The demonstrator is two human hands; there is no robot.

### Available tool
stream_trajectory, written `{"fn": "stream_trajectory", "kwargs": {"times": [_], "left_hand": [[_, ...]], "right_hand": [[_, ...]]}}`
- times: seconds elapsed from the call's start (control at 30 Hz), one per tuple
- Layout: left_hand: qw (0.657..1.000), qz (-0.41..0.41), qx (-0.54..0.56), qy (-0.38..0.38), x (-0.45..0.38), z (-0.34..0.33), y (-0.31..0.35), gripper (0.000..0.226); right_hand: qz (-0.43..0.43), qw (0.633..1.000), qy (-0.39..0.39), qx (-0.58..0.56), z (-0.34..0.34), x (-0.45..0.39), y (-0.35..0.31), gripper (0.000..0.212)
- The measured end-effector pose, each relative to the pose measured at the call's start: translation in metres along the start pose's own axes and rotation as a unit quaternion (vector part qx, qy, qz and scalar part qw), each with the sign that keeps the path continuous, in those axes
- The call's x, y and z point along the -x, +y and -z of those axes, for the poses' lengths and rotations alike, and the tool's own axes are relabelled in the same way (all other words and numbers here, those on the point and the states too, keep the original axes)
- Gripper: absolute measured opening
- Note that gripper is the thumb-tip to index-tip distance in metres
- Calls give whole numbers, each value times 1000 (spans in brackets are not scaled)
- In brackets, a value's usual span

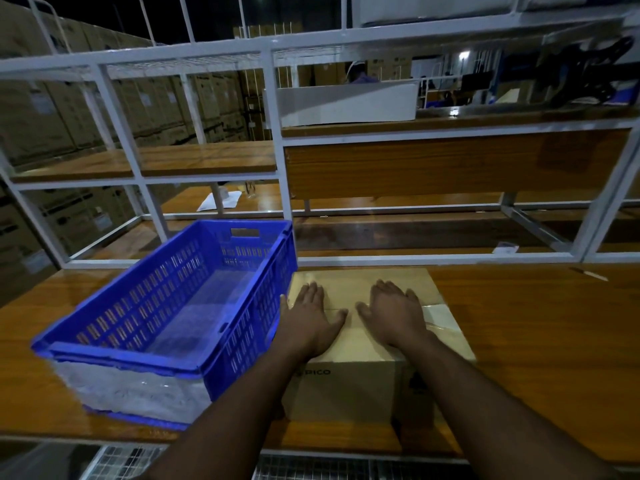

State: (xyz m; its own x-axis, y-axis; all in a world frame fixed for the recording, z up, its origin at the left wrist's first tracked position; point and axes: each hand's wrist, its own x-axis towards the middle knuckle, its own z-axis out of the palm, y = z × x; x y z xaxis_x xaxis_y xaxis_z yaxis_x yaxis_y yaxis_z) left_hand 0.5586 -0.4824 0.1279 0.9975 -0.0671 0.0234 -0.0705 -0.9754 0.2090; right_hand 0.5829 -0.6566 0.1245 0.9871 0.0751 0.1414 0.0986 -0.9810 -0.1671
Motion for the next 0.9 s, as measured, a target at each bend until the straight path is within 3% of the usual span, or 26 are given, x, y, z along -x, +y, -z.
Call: {"fn": "stream_trajectory", "kwargs": {"times": [0.2, 0.4, 0.57, 0.7, 0.8, 0.9], "left_hand": [[999, -2, 23, 29, 1, 0, -6, 85], [978, 157, 131, 41, 3, 3, -13, 113], [975, 169, 142, 33, -1, 1, -18, 119], [976, 148, 138, 78, 10, 1, -16, 113], [970, 121, 169, 124, 26, 1, -15, 109], [957, 94, 218, 168, 39, 6, -15, 114]], "right_hand": [[-38, 998, 33, -34, -3, 6, 9, 69], [-219, 975, 24, -12, 6, 10, 40, 86], [-196, 977, 65, -54, 7, 13, 46, 66], [-189, 972, 112, -81, 8, 26, 48, 56], [-174, 951, 191, -170, 11, 40, 51, 54], [-167, 916, 273, -241, 20, 52, 46, 65]]}}
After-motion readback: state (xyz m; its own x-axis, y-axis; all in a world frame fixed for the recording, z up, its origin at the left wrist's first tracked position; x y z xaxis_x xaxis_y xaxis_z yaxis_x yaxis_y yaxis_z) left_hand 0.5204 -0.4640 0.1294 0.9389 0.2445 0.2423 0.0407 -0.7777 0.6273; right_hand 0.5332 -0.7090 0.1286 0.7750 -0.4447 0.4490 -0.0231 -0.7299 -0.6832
